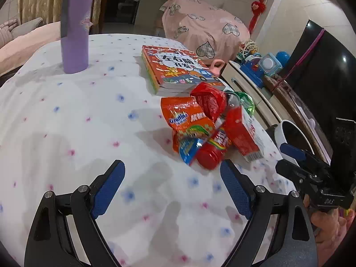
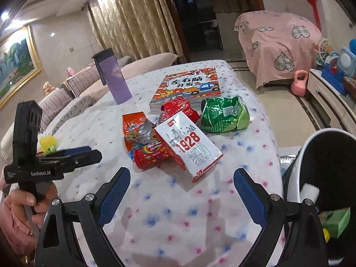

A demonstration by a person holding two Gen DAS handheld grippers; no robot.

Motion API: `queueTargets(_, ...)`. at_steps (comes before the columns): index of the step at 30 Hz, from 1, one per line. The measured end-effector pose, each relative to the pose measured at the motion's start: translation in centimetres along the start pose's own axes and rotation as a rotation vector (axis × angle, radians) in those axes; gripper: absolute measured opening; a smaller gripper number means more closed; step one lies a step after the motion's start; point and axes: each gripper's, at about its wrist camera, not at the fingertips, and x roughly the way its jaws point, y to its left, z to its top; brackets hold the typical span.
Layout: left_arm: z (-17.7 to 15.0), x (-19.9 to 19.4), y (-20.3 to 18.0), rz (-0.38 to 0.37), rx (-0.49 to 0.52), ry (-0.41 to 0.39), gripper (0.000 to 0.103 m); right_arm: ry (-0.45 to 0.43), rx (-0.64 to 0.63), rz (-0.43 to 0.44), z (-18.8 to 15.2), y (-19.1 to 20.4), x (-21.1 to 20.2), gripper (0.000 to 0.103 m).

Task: Collect trash
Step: 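Move both tools back over the table toward the Ovaltine bag and milk carton, then grasp the orange Ovaltine bag with the left tool while the right tool grasps the white milk carton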

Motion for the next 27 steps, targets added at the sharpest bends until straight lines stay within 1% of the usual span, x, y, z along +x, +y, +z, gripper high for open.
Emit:
queueTargets(7,1.9,2.8,0.1,0.024,0.031,0.021,0.089,0.034,-0.026,0.006,1.4,-0.6,2.4,0.095)
queueTargets(12,2.7,4.3,-0.5,0.009,0.055,0.043,0.086,0.061,-0.046,0.013,2.3,-0.9,4.4,0.095)
queueTargets(14,2.8,4.7,-0.8,-0.002,0.066,0.048,0.08,0.074,-0.05,0.019,2.5,-1.0,5.0,0.094)
queueTargets(15,2.8,5.0,-1.1,-0.008,0.075,0.056,0.074,0.078,-0.053,0.022,2.5,-1.0,5.3,0.093)
queueTargets(16,2.9,5.1,-1.2,-0.011,0.078,0.06,0.064,0.082,-0.059,0.021,2.6,-1.0,5.5,0.091)
queueTargets(17,2.8,5.3,-1.3,-0.02,0.079,0.068,0.059,0.09,-0.065,0.021,2.6,-0.9,5.7,0.083)
queueTargets(18,2.8,5.4,-1.4,-0.032,0.082,0.075,0.046,0.097,-0.067,0.017,2.6,-0.8,5.9,0.071)
queueTargets(19,2.7,5.5,-1.6,-0.039,0.085,0.078,0.032,0.1,-0.068,0.009,2.5,-0.8,6.0,0.064)
queueTargets(20,2.6,5.4,-1.7,-0.044,0.09,0.08,0.026,0.102,-0.068,0.001,2.4,-0.8,6.0,0.06)
queueTargets(21,2.4,5.2,-1.9,-0.051,0.094,0.08,0.015,0.102,-0.067,-0.001,2.3,-0.8,5.9,0.058)
queueTargets(25,1.7,3.7,-2.2,-0.061,0.102,0.055,0.014,0.086,-0.047,-0.01,1.6,-0.6,4.9,0.052)
queueTargets(27,1.3,2.7,-2.0,-0.072,0.088,0.045,0.013,0.074,-0.019,-0.006,1.3,-0.7,4.2,0.049)
